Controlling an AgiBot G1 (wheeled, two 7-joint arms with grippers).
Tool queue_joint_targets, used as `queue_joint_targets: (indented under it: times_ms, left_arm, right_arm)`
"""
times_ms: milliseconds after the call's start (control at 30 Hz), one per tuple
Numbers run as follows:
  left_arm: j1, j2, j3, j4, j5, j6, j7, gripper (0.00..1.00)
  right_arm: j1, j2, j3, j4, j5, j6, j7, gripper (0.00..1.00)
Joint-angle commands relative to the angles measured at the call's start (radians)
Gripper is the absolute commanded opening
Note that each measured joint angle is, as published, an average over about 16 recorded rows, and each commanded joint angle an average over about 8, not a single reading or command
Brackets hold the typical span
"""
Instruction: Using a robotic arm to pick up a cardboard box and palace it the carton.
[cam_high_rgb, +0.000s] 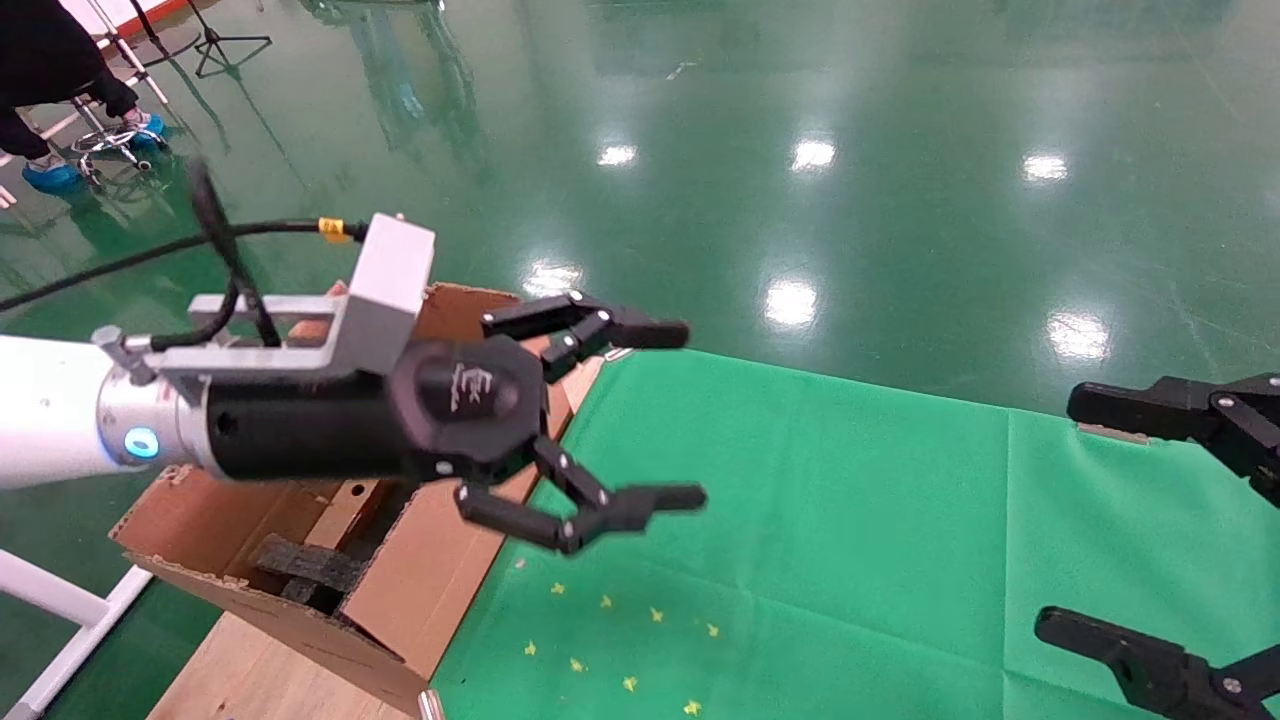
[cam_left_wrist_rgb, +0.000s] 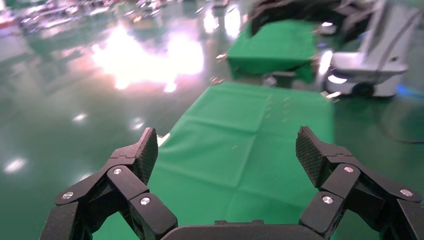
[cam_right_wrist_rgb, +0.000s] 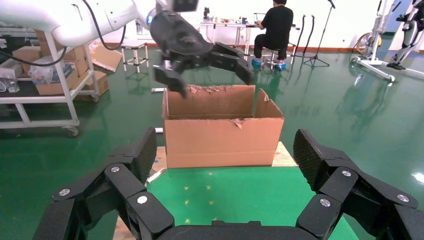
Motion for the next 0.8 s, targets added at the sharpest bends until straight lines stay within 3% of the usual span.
queue_joint_targets:
  times_ms: [33, 400, 800]
  left_arm:
    - [0.019, 0.003, -0.004, -0.027, -0.031, 0.007, 0.001, 1.00]
    - [0.079, 0.013, -0.018, -0.110, -0.129, 0.030, 0.005, 1.00]
    - [0.069, 0.011, -0.016, -0.095, -0.113, 0.026, 0.004, 1.00]
  right_arm:
    - [0.000, 0.000, 0.000, 0.000, 0.000, 0.000, 0.000, 1.00]
    - [0.000, 0.000, 0.000, 0.000, 0.000, 0.000, 0.000, 1.00]
    - [0.000, 0.000, 0.000, 0.000, 0.000, 0.000, 0.000, 1.00]
